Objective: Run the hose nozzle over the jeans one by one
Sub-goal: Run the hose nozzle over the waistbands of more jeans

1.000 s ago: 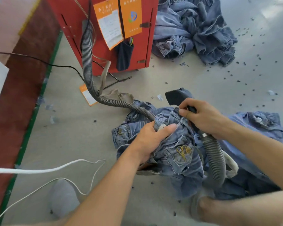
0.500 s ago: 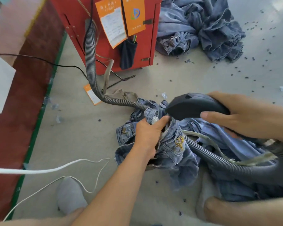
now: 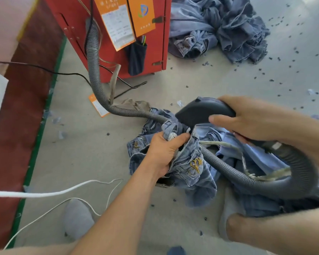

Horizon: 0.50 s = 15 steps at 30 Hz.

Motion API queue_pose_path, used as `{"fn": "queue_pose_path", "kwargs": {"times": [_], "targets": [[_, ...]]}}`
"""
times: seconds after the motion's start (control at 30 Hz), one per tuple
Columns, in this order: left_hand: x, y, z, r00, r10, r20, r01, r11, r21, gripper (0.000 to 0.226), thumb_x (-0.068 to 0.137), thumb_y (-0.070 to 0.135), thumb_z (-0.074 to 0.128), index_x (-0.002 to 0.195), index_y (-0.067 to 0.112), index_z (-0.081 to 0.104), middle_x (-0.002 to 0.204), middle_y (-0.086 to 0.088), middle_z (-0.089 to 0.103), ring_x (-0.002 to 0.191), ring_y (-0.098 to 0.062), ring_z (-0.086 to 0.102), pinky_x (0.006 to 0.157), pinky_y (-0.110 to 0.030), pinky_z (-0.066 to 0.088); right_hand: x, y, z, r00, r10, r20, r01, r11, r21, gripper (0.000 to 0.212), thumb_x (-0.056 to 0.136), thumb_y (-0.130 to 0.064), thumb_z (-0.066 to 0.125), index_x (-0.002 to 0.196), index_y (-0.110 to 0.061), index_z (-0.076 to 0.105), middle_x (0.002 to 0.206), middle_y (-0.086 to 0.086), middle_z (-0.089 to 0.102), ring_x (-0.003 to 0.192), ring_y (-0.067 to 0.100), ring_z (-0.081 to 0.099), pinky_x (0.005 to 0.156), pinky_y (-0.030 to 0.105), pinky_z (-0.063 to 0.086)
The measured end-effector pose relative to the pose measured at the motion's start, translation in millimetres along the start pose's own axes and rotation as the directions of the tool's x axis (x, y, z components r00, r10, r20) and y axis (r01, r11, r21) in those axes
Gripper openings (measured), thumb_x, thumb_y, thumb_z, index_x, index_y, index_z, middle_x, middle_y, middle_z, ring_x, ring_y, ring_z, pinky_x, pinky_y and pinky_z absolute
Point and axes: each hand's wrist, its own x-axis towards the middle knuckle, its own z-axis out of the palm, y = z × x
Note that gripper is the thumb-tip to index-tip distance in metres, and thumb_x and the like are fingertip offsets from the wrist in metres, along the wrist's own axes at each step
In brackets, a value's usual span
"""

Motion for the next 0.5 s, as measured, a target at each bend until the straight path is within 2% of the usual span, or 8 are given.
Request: {"fn": "queue_pose_path", "kwargs": {"times": [0.1, 0.2, 0.27, 0.33, 0.4, 0.43, 0.47, 0.5], "targets": [[0, -2, -4, 1.0, 0.004, -0.008, -0.004, 1.0, -0.022, 0.028, 0.076, 0.018, 0.085, 0.102, 0.011, 0.08, 0.104, -0.02, 0.077, 0.091, -0.033, 0.076, 0.081, -0.046, 0.061, 13, -2, -1, 0.984, 0.087, -0.158, -0.086, 0.996, 0.014, 0.017, 0.101, -0.042, 0.057, 0.094, -0.026, 0.054, 0.058, 0.004, 0.065, 0.038, 0.016, 0.061, 0.044, 0.033, 0.048], [4, 1, -7, 0.993, -0.035, -0.113, 0.036, 0.999, 0.005, 0.034, 0.079, 0.02, 0.083, 0.109, 0.006, 0.076, 0.104, -0.021, 0.077, 0.093, -0.036, 0.076, 0.078, -0.045, 0.061, -2, 5, -17, 0.99, 0.1, -0.095, -0.085, 0.986, 0.146, 0.018, 0.097, -0.047, 0.058, 0.092, -0.03, 0.057, 0.06, 0.007, 0.065, 0.044, 0.025, 0.063, 0.045, 0.049, 0.058], [5, 3, -9, 0.993, -0.031, -0.118, 0.034, 0.999, 0.024, 0.025, 0.084, 0.017, 0.081, 0.107, 0.007, 0.076, 0.102, -0.02, 0.078, 0.092, -0.035, 0.077, 0.076, -0.042, 0.062, -11, 1, -14, 0.998, 0.067, 0.019, -0.068, 0.99, 0.121, 0.015, 0.095, -0.052, 0.06, 0.09, -0.038, 0.059, 0.057, 0.005, 0.066, 0.043, 0.024, 0.063, 0.045, 0.043, 0.055], [3, 0, -10, 0.998, -0.028, -0.056, 0.029, 0.999, 0.027, 0.022, 0.085, 0.014, 0.08, 0.106, 0.005, 0.076, 0.104, -0.022, 0.077, 0.093, -0.036, 0.076, 0.077, -0.044, 0.062, -3, -5, 1, 0.996, 0.072, 0.053, -0.075, 0.995, 0.065, 0.014, 0.098, -0.047, 0.06, 0.093, -0.033, 0.059, 0.055, 0.003, 0.067, 0.042, 0.019, 0.062, 0.044, 0.032, 0.048], [-1, -2, -6, 0.999, -0.047, -0.025, 0.047, 0.999, 0.006, 0.032, 0.083, 0.013, 0.08, 0.111, 0.001, 0.073, 0.106, -0.024, 0.076, 0.093, -0.037, 0.076, 0.079, -0.047, 0.062, 13, -2, 17, 0.992, 0.111, -0.065, -0.106, 0.992, 0.072, 0.018, 0.101, -0.043, 0.058, 0.111, -0.027, 0.058, 0.068, 0.007, 0.069, 0.052, 0.023, 0.066, 0.048, 0.028, 0.047], [-2, -2, -3, 0.998, -0.055, -0.042, 0.054, 0.998, -0.009, 0.034, 0.083, 0.014, 0.08, 0.114, 0.001, 0.071, 0.106, -0.024, 0.076, 0.093, -0.038, 0.076, 0.079, -0.048, 0.062, 19, 0, 22, 0.981, 0.141, -0.133, -0.128, 0.987, 0.102, 0.033, 0.103, -0.042, 0.057, 0.13, -0.024, 0.052, 0.081, 0.01, 0.07, 0.061, 0.027, 0.068, 0.054, 0.031, 0.05], [-1, -1, -2, 0.995, -0.062, -0.081, 0.06, 0.998, -0.03, 0.034, 0.086, 0.014, 0.079, 0.116, 0.002, 0.071, 0.107, -0.023, 0.076, 0.095, -0.037, 0.076, 0.081, -0.051, 0.062, 22, 2, 24, 0.969, 0.153, -0.193, -0.126, 0.981, 0.145, 0.052, 0.105, -0.042, 0.056, 0.15, -0.028, 0.034, 0.091, 0.012, 0.068, 0.068, 0.032, 0.068, 0.062, 0.035, 0.054], [0, 2, 0, 0.99, -0.071, -0.125, 0.063, 0.995, -0.072, 0.032, 0.089, 0.014, 0.077, 0.118, 0.003, 0.07, 0.108, -0.022, 0.076, 0.097, -0.037, 0.075, 0.084, -0.055, 0.061, 22, 7, 25, 0.963, 0.153, -0.223, -0.112, 0.976, 0.187, 0.066, 0.106, -0.04, 0.055, 0.158, -0.04, 0.014, 0.092, 0.011, 0.067, 0.071, 0.035, 0.068, 0.068, 0.039, 0.056]]}}
